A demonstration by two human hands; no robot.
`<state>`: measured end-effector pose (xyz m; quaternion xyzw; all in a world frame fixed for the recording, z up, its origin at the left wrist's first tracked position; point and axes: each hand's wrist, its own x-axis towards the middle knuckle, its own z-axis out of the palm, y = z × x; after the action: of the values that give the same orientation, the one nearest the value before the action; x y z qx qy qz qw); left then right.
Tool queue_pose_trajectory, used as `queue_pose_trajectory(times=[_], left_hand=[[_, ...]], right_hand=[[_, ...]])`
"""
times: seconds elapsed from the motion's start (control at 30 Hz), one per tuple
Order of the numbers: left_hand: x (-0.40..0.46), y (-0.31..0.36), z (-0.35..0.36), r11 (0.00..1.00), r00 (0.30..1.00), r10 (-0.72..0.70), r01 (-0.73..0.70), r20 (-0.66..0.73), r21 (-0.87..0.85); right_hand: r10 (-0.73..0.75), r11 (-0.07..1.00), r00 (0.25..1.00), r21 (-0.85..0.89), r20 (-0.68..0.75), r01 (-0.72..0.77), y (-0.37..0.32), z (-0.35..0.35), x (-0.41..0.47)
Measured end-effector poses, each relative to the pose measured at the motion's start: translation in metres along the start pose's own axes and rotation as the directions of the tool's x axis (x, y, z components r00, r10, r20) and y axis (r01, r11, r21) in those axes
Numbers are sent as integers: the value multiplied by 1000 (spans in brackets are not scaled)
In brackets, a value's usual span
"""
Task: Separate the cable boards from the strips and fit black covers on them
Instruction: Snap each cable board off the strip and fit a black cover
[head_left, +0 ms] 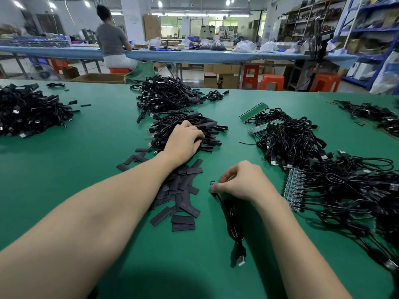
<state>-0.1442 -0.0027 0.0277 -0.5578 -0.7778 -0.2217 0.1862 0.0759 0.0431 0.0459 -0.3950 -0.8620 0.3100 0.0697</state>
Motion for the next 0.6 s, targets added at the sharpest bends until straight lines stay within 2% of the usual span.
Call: queue_pose_trajectory(times=[0.23,0.3,0.37,0.43,0.5,0.6], left_hand=[[-10,10,-12,993,996,20,-10,-87,122],[-15,24,-19,999,991,-48,51,-123,17],[-23,47,-25,957,973,-199,169,-113,-235],[-35,71,-29,835,934,-357,305,-29,-457],[-51,89,-28,683,878,-462,441,124,-582],[-71,103,-27,356,800,-482,552,358,-754]], right_hand=[[63,998,997,9,38,-64,-8,5,-3],[83,994,996,74,44,-86,-5,3,-2],[97,958,994,267,41,-104,-1,2,-1],[106,839,990,527,90,-138,2,1,-1],[112,687,981,701,157,-190,4,0,-2],[75,516,978,832,193,-204,6,0,-6]])
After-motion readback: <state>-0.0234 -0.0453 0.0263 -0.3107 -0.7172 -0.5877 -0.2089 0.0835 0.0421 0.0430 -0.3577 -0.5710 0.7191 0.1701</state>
